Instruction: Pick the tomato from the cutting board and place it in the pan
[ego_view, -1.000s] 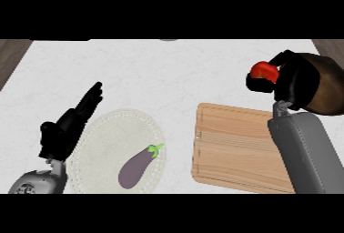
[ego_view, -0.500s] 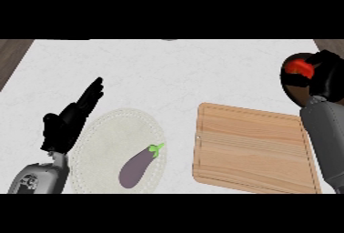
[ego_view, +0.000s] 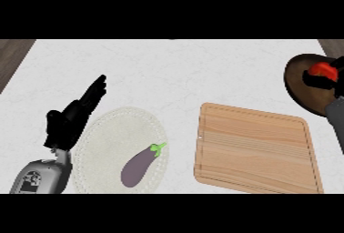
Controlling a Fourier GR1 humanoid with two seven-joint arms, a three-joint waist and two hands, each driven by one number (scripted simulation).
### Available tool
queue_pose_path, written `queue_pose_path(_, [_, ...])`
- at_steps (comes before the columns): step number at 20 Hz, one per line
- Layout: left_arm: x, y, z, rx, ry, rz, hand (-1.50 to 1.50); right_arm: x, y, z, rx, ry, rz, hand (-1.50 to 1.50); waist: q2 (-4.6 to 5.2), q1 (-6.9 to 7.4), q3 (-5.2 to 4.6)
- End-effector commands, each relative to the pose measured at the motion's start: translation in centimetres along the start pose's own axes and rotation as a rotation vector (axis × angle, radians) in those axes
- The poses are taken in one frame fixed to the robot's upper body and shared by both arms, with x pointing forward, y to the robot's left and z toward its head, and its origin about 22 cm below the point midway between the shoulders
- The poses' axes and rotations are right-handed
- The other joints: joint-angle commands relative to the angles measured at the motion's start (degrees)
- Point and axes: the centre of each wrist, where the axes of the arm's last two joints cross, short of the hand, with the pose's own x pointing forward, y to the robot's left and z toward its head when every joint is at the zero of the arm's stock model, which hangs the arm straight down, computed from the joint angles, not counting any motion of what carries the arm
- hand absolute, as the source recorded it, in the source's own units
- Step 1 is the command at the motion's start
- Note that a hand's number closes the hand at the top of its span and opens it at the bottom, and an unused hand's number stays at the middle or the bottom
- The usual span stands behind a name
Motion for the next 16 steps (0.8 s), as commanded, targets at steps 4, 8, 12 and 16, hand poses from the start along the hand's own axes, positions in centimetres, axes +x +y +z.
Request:
queue_pose_path(4, [-0.5, 1.0, -0.1, -0.003, -0.007, 0.018, 0.00, -3.0, 0.3, -0.1, -0.009, 0.002, -0.008, 1.50, 0.20, 0.29, 0.03])
queue_pose_path(8, [0.6, -0.6, -0.5, -0.005, -0.024, 0.008, 0.00, -6.3, -0.9, -0.8, 0.200, 0.304, 0.061, -1.50, 0.81, 0.94, 0.06])
queue_pose_path(12, [0.2, -1.4, -0.6, -0.016, -0.014, -0.001, 0.00, -5.9, -2.6, -2.7, 0.241, 0.264, -0.010, -1.50, 1.29, 1.89, 0.29])
queue_pose_path(16, [0.2, -0.7, 0.3, -0.022, -0.033, 0.002, 0.00, -6.7, -2.2, -2.0, 0.192, 0.259, -0.119, -1.50, 1.28, 2.61, 0.45])
